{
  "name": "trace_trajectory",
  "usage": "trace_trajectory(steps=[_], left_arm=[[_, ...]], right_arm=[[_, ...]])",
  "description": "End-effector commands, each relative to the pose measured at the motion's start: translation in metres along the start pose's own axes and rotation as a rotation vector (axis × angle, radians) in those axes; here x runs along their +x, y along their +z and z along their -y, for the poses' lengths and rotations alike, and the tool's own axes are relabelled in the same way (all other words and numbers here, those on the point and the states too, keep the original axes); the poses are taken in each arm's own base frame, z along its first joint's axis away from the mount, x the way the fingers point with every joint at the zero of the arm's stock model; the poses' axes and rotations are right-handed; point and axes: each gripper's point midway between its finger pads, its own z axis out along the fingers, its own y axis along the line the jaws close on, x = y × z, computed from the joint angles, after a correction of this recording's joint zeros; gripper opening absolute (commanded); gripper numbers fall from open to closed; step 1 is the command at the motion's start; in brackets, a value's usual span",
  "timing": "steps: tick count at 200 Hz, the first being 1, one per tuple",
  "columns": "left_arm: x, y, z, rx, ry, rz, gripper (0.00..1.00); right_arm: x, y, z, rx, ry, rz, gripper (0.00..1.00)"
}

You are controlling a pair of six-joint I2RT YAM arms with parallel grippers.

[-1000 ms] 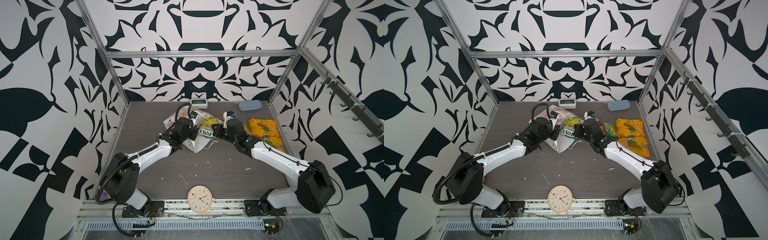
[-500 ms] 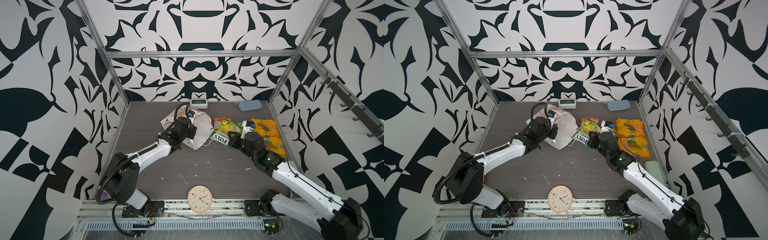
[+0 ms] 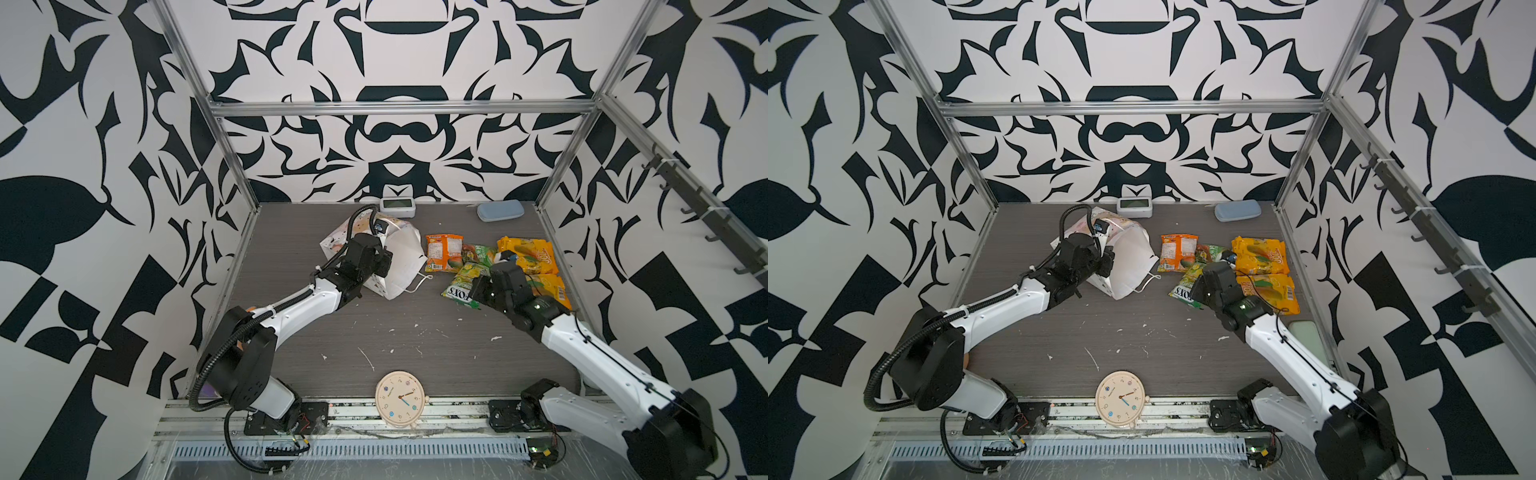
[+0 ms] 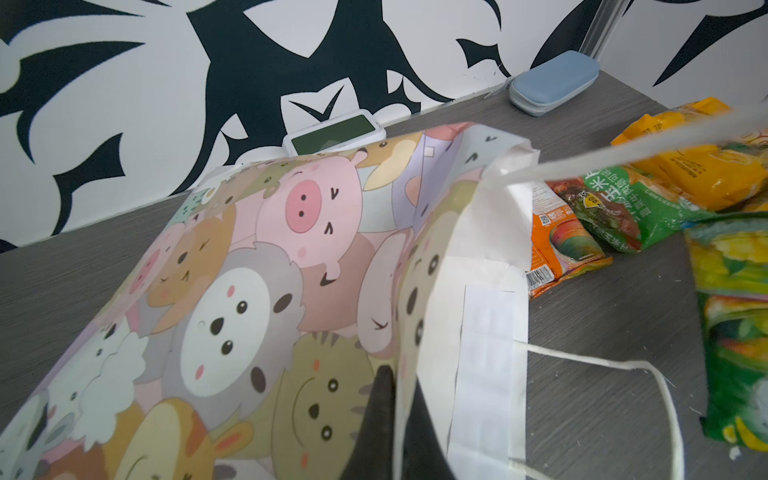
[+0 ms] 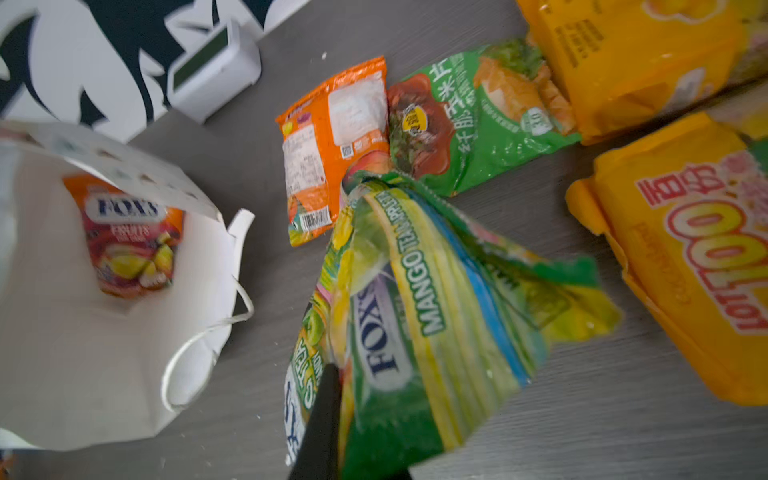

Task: Take the snacks out of the paper bag
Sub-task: 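Carry the green FOXS pack beside the other packs on the table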

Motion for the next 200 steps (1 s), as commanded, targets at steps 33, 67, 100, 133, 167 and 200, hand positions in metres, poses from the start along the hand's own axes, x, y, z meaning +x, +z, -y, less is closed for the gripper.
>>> trace_trajectory(steps=[33, 67, 100, 133, 167, 200], left_arm=[[-0.017, -0.014, -0.003, 0.002, -0.007, 0.064, 0.00], [-0.019, -0.016, 0.000, 0.020, 0.001, 0.060, 0.00], [-0.021, -0.022, -0.001, 0.022, 0.021, 0.063, 0.00], [-0.019, -0.026, -0.002, 0.016, 0.021, 0.066, 0.00], [-0.020, -0.022, 0.000, 0.024, 0.022, 0.064, 0.00], [-0.021, -0.019, 0.002, 0.033, 0.021, 0.064, 0.00]], right_arm=[[-0.033, -0.019, -0.014, -0.169, -0.334, -0.103, 0.00], [-0.044, 0.006, 0.016, -0.014, -0.380, -0.145, 0.00], [-0.037, 0.029, 0.037, 0.089, -0.400, -0.248, 0.00], [-0.034, 0.032, 0.046, 0.123, -0.420, -0.258, 0.00], [-0.032, 0.032, 0.047, 0.136, -0.433, -0.304, 0.00], [-0.024, 0.031, 0.047, 0.125, -0.422, -0.337, 0.00]])
